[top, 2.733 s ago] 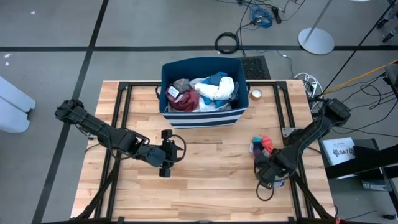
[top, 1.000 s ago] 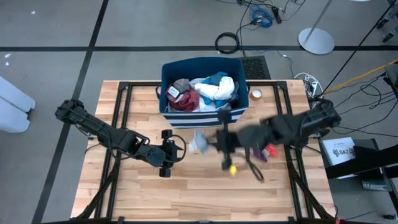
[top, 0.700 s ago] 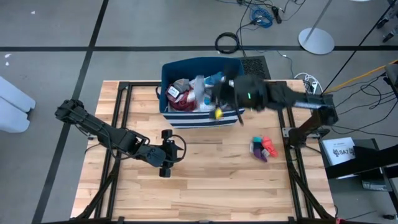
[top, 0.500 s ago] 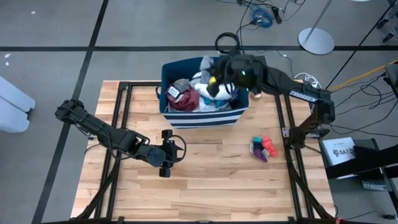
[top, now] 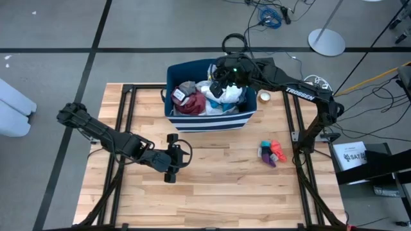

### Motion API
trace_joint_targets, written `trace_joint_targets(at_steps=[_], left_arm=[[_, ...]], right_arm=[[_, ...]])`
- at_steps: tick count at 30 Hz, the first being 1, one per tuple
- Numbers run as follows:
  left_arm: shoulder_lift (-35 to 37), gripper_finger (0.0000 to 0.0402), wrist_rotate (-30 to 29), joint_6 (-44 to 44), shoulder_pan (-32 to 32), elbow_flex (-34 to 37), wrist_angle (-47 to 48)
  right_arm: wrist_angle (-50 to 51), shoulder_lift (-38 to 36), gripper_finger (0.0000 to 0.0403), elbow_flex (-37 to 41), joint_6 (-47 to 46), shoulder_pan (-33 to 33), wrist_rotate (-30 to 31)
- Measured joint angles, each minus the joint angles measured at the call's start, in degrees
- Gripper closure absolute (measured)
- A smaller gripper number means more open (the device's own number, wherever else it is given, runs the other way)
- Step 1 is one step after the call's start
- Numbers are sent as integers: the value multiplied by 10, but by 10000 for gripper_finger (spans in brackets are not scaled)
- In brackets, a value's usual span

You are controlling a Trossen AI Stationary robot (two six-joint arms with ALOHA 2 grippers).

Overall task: Sort clothes
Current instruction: Put the gray sock into the blue bin, then adjust the blue bin

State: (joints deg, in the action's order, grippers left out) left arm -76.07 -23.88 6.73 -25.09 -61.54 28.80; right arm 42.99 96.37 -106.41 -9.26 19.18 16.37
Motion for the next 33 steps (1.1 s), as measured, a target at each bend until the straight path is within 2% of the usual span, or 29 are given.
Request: trace_joint_targets(at_steps=[5, 11, 14, 25, 29, 33], left_arm=[[0, 237, 0, 0, 0, 0, 0], [0, 237, 0, 1, 0, 0, 0], [0, 237, 0, 1, 0, 0, 0], [0, 237, 0, 4, 0, 0, 0], [0, 237, 0, 4, 0, 0, 0], [0, 237, 0, 4, 0, 0, 0]], right_arm=[[41, 5, 375, 0, -27, 17, 3], [164, 4, 335, 0, -69, 38, 66], [219, 4, 313, 0, -89, 46, 77], [311, 4, 234, 0, -78, 46, 27], [352, 4, 218, 0, -59, 46, 20], [398, 2, 214, 0, -46, 46, -16]])
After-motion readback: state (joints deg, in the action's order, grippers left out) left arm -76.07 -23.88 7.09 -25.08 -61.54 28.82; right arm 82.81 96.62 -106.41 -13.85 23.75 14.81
